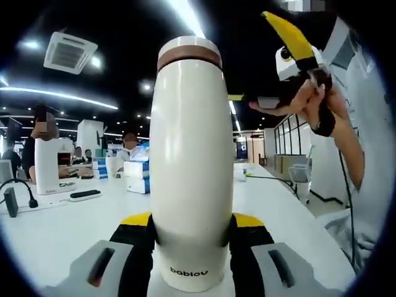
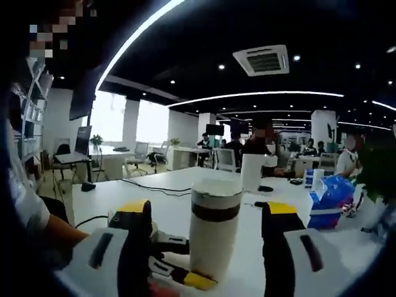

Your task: Grasp the water cup twist off the cup lid place the cup lid on the table

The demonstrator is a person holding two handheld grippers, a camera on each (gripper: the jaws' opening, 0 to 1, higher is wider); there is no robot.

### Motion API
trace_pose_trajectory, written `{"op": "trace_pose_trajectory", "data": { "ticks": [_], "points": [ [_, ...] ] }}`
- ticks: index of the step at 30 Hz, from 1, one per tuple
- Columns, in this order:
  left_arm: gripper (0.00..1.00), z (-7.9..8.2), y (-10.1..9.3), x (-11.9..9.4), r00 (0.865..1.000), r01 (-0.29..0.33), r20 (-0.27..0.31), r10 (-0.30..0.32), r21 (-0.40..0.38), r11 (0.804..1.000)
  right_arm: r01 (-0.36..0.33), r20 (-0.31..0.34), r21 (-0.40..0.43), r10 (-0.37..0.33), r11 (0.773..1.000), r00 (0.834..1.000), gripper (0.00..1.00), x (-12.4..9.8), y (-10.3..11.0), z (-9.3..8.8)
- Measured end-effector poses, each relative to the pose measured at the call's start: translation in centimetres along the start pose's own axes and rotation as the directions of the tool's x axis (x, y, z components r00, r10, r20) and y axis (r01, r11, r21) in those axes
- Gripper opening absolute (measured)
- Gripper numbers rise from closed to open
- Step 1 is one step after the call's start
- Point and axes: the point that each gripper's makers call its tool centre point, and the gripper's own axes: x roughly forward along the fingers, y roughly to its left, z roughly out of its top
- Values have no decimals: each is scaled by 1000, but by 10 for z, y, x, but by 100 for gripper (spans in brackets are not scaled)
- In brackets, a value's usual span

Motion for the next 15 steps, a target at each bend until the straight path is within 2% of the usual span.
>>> {"op": "trace_pose_trajectory", "data": {
  "ticks": [6, 12, 15],
  "points": [
    [49, 0, 0, 0, 1000, 0, 0, 0, 1, 1000, 26, 18, -9, -26, 1000, 1000, 75, 8, 2, 5],
    [49, 0, 1, 0, 1000, 0, -1, 0, 0, 1000, 41, 36, -28, -40, 999, 999, 73, 34, -1, 12],
    [49, 0, 1, 0, 1000, 0, -2, 0, 0, 1000, 32, 37, -24, -31, 999, 999, 70, 40, 1, 13]
  ]
}}
